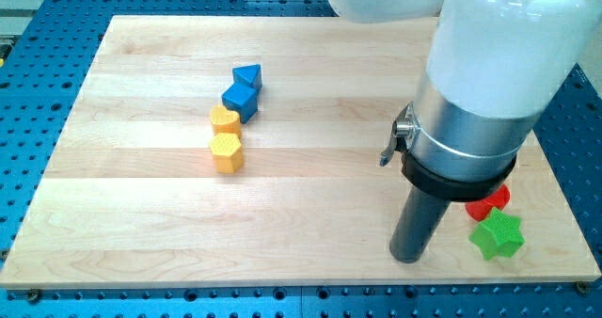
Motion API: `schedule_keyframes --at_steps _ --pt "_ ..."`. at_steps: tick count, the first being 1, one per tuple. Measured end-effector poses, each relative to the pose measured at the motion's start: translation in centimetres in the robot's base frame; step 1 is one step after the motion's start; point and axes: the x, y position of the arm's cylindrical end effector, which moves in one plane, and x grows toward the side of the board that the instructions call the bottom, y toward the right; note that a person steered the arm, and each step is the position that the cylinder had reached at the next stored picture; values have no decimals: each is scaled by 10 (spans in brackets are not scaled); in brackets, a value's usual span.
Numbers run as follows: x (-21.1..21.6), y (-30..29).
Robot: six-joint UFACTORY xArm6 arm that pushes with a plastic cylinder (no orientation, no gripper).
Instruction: Separate the yellow and blue blocks from a vertical line
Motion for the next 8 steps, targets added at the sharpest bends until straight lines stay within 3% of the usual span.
schedule_keyframes --at_steps 5,7,8 --pt "1 -22" --pt "-72 -149" --pt "-93 -168"
